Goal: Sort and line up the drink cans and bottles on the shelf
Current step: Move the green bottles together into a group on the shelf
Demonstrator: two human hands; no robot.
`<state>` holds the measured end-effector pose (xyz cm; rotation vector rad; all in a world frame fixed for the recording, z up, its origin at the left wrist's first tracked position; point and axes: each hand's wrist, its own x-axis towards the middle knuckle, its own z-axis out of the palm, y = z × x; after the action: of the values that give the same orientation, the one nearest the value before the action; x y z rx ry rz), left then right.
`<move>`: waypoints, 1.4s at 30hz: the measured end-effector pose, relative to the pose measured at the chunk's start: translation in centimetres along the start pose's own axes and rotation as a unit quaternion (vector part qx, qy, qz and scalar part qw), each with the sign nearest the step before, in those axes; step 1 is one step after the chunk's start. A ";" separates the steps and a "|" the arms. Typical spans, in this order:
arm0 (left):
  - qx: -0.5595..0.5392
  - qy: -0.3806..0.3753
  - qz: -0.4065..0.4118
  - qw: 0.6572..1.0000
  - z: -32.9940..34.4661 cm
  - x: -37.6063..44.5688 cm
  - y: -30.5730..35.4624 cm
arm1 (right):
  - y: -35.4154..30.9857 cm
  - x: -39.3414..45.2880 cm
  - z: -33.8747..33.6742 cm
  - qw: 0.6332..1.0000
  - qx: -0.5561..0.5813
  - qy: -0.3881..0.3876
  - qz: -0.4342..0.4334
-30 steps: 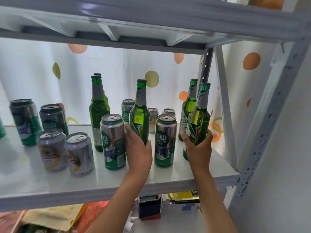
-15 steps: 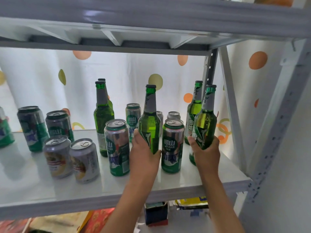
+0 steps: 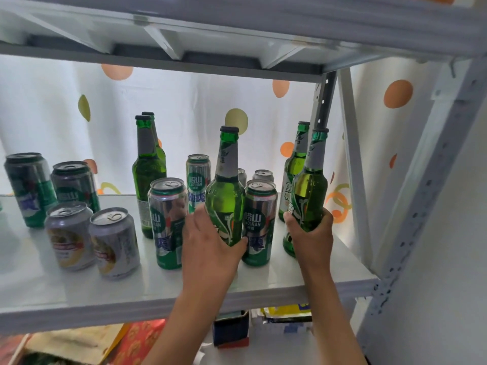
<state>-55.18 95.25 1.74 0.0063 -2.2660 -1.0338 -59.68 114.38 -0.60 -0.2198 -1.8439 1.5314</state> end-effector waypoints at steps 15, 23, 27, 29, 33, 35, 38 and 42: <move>-0.117 -0.018 -0.009 0.993 0.1 -1.4 -1.6 | -0.4 -0.5 -0.1 1.000 -0.013 -0.009 -0.011; -0.194 -0.010 -0.064 0.979 0.9 -1.7 -1.4 | -0.4 -0.6 0.3 0.995 -0.078 0.004 -0.062; -0.217 0.006 -0.045 0.975 0.1 -2.0 -1.3 | -0.8 -0.7 0.7 0.994 -0.105 0.015 -0.036; -0.239 0.017 -0.037 0.970 -0.6 -2.3 -1.5 | -1.0 -1.0 0.7 0.998 -0.060 0.003 -0.019; -0.276 0.049 -0.035 0.959 -2.7 -2.6 -1.7 | -2.0 -3.3 -0.9 0.999 0.007 0.019 -0.035; -0.297 0.057 -0.035 0.953 -3.7 -2.6 -1.7 | -3.1 -4.8 -1.6 0.997 0.035 0.030 -0.059; -0.326 0.053 -0.029 0.943 -5.7 -2.9 -2.3 | -5.2 -7.2 -1.9 0.993 0.064 0.021 -0.099; -0.353 0.044 -0.003 0.935 -9.5 -3.6 -3.7 | -8.4 -10.9 -0.6 0.987 0.082 -0.008 -0.136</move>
<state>-47.95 87.22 1.82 -0.2359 -1.7021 -1.7527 -48.82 106.50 2.60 0.1174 -1.6715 1.4837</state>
